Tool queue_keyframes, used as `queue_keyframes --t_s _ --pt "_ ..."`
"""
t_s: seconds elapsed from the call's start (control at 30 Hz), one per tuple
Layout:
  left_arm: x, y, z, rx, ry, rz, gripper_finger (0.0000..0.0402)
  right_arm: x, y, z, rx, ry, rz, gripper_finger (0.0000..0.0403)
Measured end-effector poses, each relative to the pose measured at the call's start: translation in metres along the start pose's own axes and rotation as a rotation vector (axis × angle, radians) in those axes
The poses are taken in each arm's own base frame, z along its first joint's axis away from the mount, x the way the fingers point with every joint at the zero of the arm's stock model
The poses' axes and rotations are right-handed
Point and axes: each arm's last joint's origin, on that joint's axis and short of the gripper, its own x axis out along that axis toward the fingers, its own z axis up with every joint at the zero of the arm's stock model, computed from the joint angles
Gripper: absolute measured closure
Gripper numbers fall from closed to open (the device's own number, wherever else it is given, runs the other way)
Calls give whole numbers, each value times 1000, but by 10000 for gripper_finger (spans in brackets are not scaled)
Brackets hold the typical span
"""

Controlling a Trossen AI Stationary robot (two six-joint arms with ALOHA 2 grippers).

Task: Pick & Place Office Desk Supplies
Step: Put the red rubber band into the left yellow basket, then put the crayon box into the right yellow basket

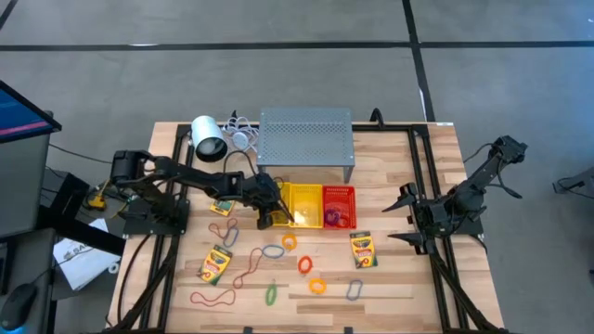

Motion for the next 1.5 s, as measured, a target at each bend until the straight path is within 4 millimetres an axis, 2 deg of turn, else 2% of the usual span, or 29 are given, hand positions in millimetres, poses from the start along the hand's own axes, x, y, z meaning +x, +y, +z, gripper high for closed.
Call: queue_keyframes --t_s 0.43,0.87,1.03,1.27,1.5 --pt "2 -1 4 28 -14 -24 373 0 0 -1 -3 5 2 112" --pt "2 0 5 20 -30 9 244 0 0 -1 -4 6 2 112" --pt "0 2 11 18 -25 39 210 0 0 -1 -3 6 2 112" --pt "-7 5 31 29 28 85 198 0 0 -1 -3 6 2 112" --pt "-12 5 36 41 82 130 197 0 0 -1 5 6 2 112"
